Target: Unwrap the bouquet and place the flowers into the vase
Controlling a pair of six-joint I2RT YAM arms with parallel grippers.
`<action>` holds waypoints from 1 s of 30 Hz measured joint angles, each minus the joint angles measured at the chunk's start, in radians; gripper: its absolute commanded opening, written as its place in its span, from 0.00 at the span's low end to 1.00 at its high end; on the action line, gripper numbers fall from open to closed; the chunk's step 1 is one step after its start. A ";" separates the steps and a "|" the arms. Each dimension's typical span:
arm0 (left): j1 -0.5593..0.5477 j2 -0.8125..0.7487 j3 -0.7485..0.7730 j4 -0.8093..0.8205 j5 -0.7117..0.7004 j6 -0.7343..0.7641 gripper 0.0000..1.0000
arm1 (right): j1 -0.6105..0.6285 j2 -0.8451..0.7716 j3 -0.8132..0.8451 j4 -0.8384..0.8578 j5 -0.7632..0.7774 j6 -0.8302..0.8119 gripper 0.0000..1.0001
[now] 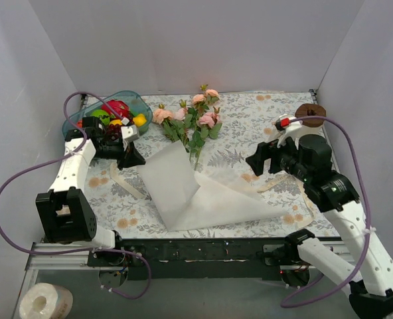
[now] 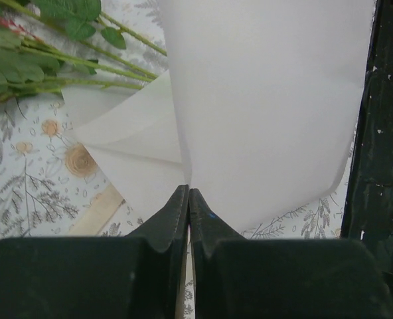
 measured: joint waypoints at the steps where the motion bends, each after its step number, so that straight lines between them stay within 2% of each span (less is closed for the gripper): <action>1: 0.016 0.011 -0.012 -0.011 0.000 0.016 0.00 | 0.001 0.018 -0.021 0.027 -0.036 0.000 0.94; 6: 0.088 0.132 0.010 -0.122 0.035 0.134 0.00 | 0.065 0.141 -0.122 0.192 -0.212 0.008 0.96; 9: 0.117 0.195 0.021 -0.147 0.066 0.196 0.00 | 0.171 0.238 -0.117 0.264 -0.248 0.001 0.96; 13: 0.134 0.181 0.004 -0.169 0.101 0.241 0.00 | 0.323 0.402 -0.043 0.338 -0.260 -0.016 0.96; 20: 0.155 0.151 0.002 -0.193 0.131 0.283 0.00 | 0.352 0.586 0.003 0.457 -0.277 -0.034 0.93; 26: 0.179 0.151 0.000 -0.196 0.130 0.314 0.00 | 0.350 0.687 0.016 0.522 -0.313 -0.038 0.84; 29: 0.182 0.151 0.000 -0.196 0.130 0.320 0.00 | 0.351 0.732 0.031 0.556 -0.336 -0.035 0.74; 30: 0.182 0.151 0.000 -0.196 0.130 0.321 0.00 | 0.350 0.745 0.034 0.568 -0.346 -0.031 0.68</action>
